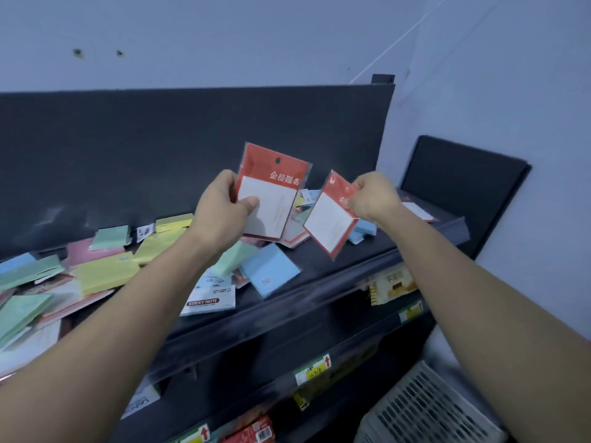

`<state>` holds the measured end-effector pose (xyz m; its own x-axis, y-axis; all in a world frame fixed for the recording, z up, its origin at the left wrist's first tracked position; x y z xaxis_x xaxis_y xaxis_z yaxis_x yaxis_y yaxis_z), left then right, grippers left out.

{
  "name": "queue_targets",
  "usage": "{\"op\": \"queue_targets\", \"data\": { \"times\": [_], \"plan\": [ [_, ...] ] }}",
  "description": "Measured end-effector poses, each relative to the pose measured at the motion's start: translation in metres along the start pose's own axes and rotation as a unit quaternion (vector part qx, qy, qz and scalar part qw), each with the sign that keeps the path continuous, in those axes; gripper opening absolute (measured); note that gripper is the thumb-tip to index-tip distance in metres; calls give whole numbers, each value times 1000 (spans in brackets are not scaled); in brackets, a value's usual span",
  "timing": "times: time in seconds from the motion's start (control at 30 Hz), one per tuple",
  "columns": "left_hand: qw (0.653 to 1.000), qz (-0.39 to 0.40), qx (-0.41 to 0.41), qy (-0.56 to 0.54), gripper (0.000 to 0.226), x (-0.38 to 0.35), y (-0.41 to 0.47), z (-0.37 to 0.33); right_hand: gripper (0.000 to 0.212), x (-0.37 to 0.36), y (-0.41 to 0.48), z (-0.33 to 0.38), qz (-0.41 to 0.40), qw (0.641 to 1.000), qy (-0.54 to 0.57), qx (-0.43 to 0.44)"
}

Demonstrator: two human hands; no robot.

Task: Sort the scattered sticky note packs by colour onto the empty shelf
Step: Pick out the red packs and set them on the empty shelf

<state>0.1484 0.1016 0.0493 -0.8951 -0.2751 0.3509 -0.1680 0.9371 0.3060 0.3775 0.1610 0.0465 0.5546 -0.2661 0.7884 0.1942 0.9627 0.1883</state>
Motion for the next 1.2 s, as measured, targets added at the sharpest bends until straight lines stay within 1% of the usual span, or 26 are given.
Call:
{"op": "queue_targets", "data": {
  "times": [0.03,0.1,0.2,0.3,0.4,0.5,0.6,0.7,0.8,0.9,1.03,1.2],
  "plan": [
    [1000,7,-12,-18,8,-5,-1,-7,7,13,-7,-2,-32,999,19,5],
    [998,29,-40,-39,9,-17,-4,-21,3,39,-24,-13,-88,996,19,8],
    [990,94,-71,-76,10,-46,-14,-44,7,80,-55,-37,-152,988,18,-30],
    [972,173,-102,-118,9,-83,-34,-67,10,121,-96,-63,-217,974,10,-61],
    [947,248,-129,-160,11,-122,-65,-93,23,162,-146,-93,-279,954,-18,-109],
    [906,332,-138,-225,15,-163,-109,-122,30,205,-210,-128,-340,926,-38,-163],
    [868,400,-146,-255,22,-204,-160,-151,30,246,-281,-161,-395,890,-64,-217],
    [840,449,-158,-261,24,-240,-210,-180,25,284,-342,-191,-437,855,-86,-268],
    [826,477,-151,-259,20,-270,-254,-202,21,316,-386,-221,-462,830,-97,-298],
    [823,487,-153,-247,15,-299,-290,-218,19,341,-412,-257,-465,823,-99,-310],
    [834,484,-129,-232,15,-341,-324,-232,21,366,-418,-313,-441,839,-97,-304],
    [859,450,-79,-230,15,-381,-344,-237,26,384,-398,-374,-378,878,-77,-285]
  ]
}}
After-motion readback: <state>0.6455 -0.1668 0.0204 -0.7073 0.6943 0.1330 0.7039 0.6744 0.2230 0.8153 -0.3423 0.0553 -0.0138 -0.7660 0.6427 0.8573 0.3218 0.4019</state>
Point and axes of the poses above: each hand's wrist, its own y-axis towards the middle knuckle, its own x-axis out of the back of the hand, z = x × y, the point moved 4 cm from there along y, towards the middle knuckle, and after that the axes turned 1 degree about -x, right-handed, at the moved point
